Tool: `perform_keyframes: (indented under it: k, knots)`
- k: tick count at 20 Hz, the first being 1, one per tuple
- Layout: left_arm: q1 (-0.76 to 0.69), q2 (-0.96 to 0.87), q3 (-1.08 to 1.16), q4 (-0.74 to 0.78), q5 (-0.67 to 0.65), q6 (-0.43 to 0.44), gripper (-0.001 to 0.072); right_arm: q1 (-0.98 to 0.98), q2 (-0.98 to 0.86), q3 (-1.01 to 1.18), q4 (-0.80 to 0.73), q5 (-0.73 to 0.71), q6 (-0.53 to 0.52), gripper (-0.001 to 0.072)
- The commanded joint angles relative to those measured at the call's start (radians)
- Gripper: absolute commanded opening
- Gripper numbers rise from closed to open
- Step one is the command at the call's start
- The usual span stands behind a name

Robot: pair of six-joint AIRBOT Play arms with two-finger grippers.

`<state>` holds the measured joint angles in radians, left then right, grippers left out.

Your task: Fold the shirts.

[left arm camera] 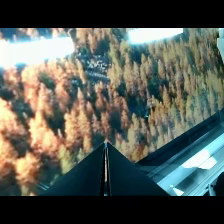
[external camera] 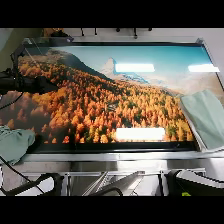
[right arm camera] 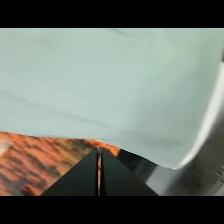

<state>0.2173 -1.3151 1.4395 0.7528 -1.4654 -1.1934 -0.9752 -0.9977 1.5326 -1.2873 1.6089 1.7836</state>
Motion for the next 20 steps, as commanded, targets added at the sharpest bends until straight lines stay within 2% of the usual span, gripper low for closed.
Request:
perform_keyframes:
  k: [1, 3, 6, 10, 13, 15, 20]
  knots:
    - [0.001, 0.001, 0.0, -0.061, 0.013, 0.002, 0.0013, 0.047, 0.003, 0.042, 0.295, -0.118, -0.021, 0.0025]
    - [-0.002, 0.02, 0.0, -0.071, 0.003, 0.016, 0.0013, 0.147, 0.017, 0.035, 0.373, -0.141, -0.071, 0.0025]
    - [-0.042, 0.114, -0.065, -0.074, 0.003, 0.018, 0.0011, 0.382, 0.095, -0.088, 0.331, -0.182, -0.133, 0.0025]
    - [-0.161, 0.381, -0.412, -0.071, 0.028, 0.014, 0.0012, 0.823, 0.314, -0.521, 0.233, -0.308, -0.138, 0.0025]
    - [-0.246, 0.565, -0.659, -0.064, 0.088, -0.018, 0.0012, 1.081, 0.463, -0.809, 0.233, -0.484, -0.074, 0.0025]
    - [-0.272, 0.641, -0.755, -0.064, 0.121, -0.046, 0.0011, 1.15, 0.493, -0.873, 0.233, -0.533, -0.063, 0.0025]
    - [-0.257, 0.763, -0.853, -0.065, 0.134, -0.054, 0.0013, 1.162, 0.492, -0.876, 0.244, -0.524, -0.063, 0.0025]
